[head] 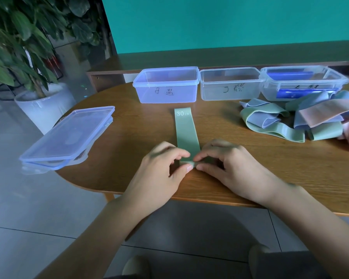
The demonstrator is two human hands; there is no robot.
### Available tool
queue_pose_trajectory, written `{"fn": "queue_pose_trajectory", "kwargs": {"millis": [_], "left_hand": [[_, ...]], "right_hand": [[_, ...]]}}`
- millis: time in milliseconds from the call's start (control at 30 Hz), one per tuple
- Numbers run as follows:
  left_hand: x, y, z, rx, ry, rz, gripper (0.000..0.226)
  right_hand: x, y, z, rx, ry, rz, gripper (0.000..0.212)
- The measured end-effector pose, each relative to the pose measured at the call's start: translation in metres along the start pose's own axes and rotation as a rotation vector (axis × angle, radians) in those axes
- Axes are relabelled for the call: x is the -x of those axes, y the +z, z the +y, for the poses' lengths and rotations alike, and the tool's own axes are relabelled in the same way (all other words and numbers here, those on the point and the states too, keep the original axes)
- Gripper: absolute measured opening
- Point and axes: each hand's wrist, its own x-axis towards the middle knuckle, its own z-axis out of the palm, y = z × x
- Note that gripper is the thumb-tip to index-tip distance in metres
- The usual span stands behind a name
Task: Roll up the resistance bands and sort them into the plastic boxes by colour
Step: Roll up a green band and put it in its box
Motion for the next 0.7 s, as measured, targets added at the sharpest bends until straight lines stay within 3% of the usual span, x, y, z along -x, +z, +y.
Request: {"fn": "queue_pose_trajectory", "kwargs": {"millis": [233,567,700], "left_hand": [[-0.007,0.001,0.0,0.031,-0.007,0.013,0.01],[-0.013,0.004,-0.004,0.021,-0.04,0.018,0.022],[-0.014,0.003,-0.003,0.001,-0.035,0.019,0.025]], "right_hand": [[-0.006,0.002,0.005,0.008,0.008,0.023,0.014],[-0.004,0.005,0.006,0.091,0.003,0.051,0.025],[-0.007,0.004,0.008,0.077,-0.023,0.092,0.018]]}}
